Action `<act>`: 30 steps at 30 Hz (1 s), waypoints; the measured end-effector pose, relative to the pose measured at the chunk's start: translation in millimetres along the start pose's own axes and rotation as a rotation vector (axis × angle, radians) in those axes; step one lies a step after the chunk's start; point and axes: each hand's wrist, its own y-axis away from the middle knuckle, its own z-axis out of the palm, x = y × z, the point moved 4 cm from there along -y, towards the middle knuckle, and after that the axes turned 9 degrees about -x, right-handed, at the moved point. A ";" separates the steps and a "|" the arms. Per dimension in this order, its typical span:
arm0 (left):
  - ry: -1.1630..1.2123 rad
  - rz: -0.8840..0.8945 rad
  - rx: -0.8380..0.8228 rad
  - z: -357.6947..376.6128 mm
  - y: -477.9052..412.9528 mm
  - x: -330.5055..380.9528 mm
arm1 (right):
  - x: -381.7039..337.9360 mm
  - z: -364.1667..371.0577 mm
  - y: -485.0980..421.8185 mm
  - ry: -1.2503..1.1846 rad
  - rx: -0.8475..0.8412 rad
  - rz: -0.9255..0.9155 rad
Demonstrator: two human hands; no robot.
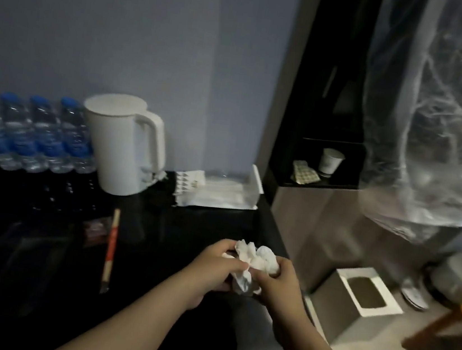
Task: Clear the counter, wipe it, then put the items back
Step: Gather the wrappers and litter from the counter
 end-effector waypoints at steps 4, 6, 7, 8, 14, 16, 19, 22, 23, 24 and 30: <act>-0.032 -0.025 -0.103 68.6 -28.1 -11.3 | 12.8 -70.4 4.5 -0.014 0.028 0.054; -0.067 -0.026 -0.099 93.0 -44.6 -13.2 | 18.4 -98.7 1.7 -0.057 0.035 0.068; -0.078 -0.026 -0.084 103.0 -54.1 -13.3 | 20.2 -112.2 -1.6 -0.071 0.041 0.076; -0.090 -0.028 -0.069 112.0 -65.0 -13.6 | 21.5 -124.7 -5.6 -0.081 0.046 0.089; -0.120 -0.048 -0.043 160.2 -146.1 -18.6 | 24.7 -198.9 -46.1 -0.073 0.047 0.147; -0.127 -0.060 -0.035 175.2 -173.3 -17.5 | 27.2 -223.4 -63.3 -0.045 0.066 0.167; -0.184 -0.090 -0.028 194.4 -206.5 -20.5 | 39.6 -256.0 -85.9 0.002 0.097 0.217; -0.260 -0.119 0.000 205.8 -231.0 -30.4 | 58.8 -282.0 -104.1 0.030 0.119 0.260; -0.276 -0.137 0.014 207.7 -236.8 -37.1 | 68.4 -288.5 -109.0 0.025 0.120 0.294; -0.288 -0.162 0.028 208.9 -241.4 -45.2 | 79.0 -293.8 -113.8 0.027 0.119 0.333; -0.364 -0.349 0.157 213.6 -264.6 -96.4 | 146.8 -309.2 -138.5 0.124 0.031 0.595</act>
